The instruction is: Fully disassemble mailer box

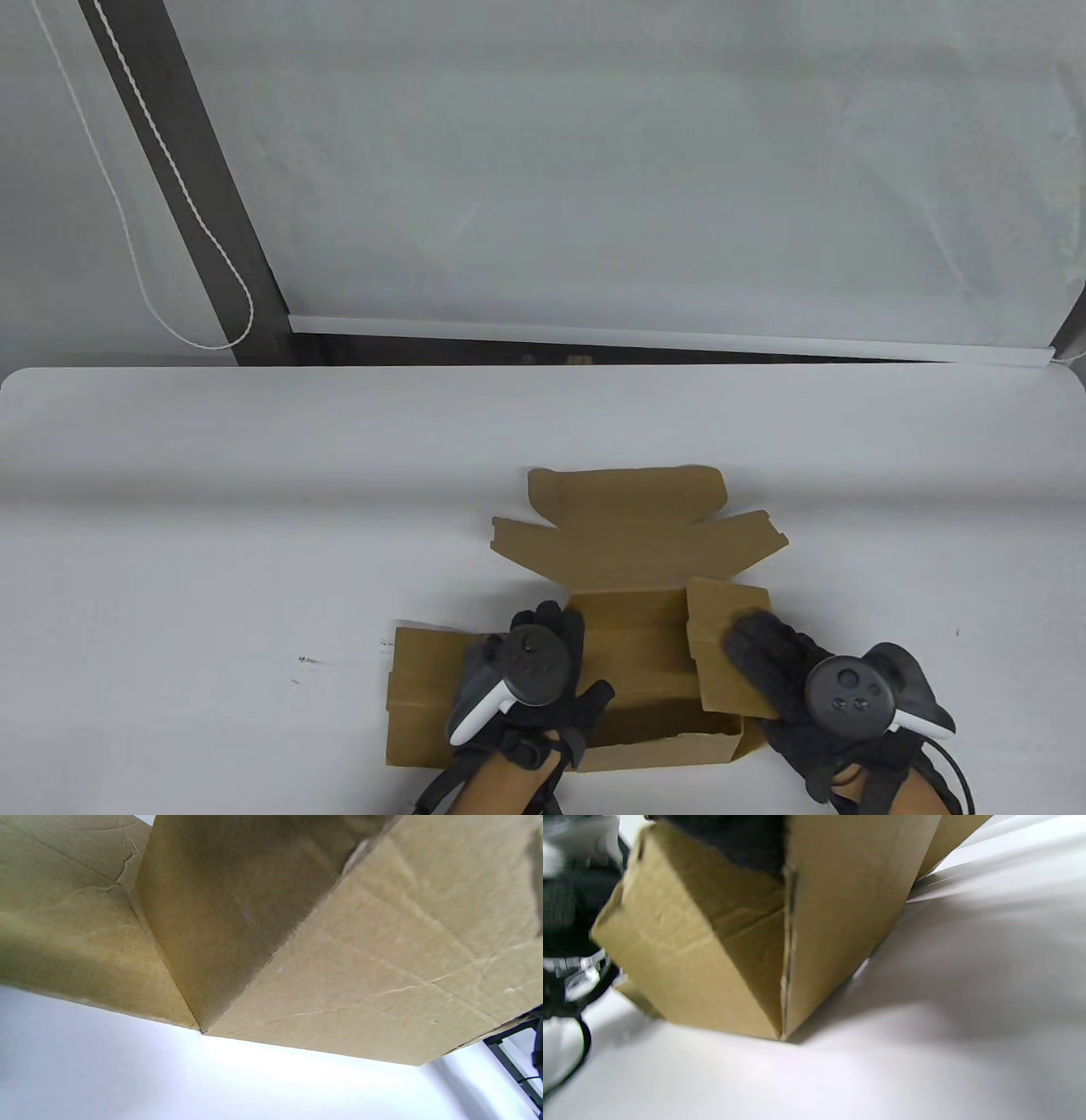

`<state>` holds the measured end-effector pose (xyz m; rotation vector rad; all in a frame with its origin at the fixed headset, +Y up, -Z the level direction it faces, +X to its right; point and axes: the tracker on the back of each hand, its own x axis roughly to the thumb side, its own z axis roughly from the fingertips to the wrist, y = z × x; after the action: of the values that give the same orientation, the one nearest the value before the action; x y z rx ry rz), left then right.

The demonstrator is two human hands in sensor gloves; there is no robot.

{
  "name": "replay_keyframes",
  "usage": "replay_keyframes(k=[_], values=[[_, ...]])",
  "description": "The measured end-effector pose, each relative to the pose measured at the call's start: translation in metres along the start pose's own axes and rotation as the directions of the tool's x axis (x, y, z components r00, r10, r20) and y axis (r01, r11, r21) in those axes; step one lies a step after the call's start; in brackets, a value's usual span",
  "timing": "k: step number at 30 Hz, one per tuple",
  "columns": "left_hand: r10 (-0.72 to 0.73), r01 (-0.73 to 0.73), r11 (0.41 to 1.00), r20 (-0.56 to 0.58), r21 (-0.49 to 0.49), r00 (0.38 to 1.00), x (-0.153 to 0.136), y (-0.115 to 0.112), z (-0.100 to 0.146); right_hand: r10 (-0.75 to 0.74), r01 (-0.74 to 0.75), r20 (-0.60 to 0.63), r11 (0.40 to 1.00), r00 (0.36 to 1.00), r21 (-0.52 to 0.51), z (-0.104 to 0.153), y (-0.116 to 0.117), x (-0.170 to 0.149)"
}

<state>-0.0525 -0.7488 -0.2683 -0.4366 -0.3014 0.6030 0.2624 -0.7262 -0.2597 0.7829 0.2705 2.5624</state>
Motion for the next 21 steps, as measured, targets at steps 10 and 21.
replay_keyframes(k=[10, 21], values=[[0.005, -0.005, 1.0, -0.002, 0.002, 1.0, -0.001, 0.0, 0.0, -0.464, 0.467, 0.085, 0.831, 0.882, -0.303, 0.011, -0.009, -0.027], [0.009, -0.009, 1.0, -0.024, 0.012, 1.0, -0.002, 0.0, 0.001, -0.664, 0.472, -0.078, 0.604, 0.744, -0.642, 0.038, -0.01, -0.07]])
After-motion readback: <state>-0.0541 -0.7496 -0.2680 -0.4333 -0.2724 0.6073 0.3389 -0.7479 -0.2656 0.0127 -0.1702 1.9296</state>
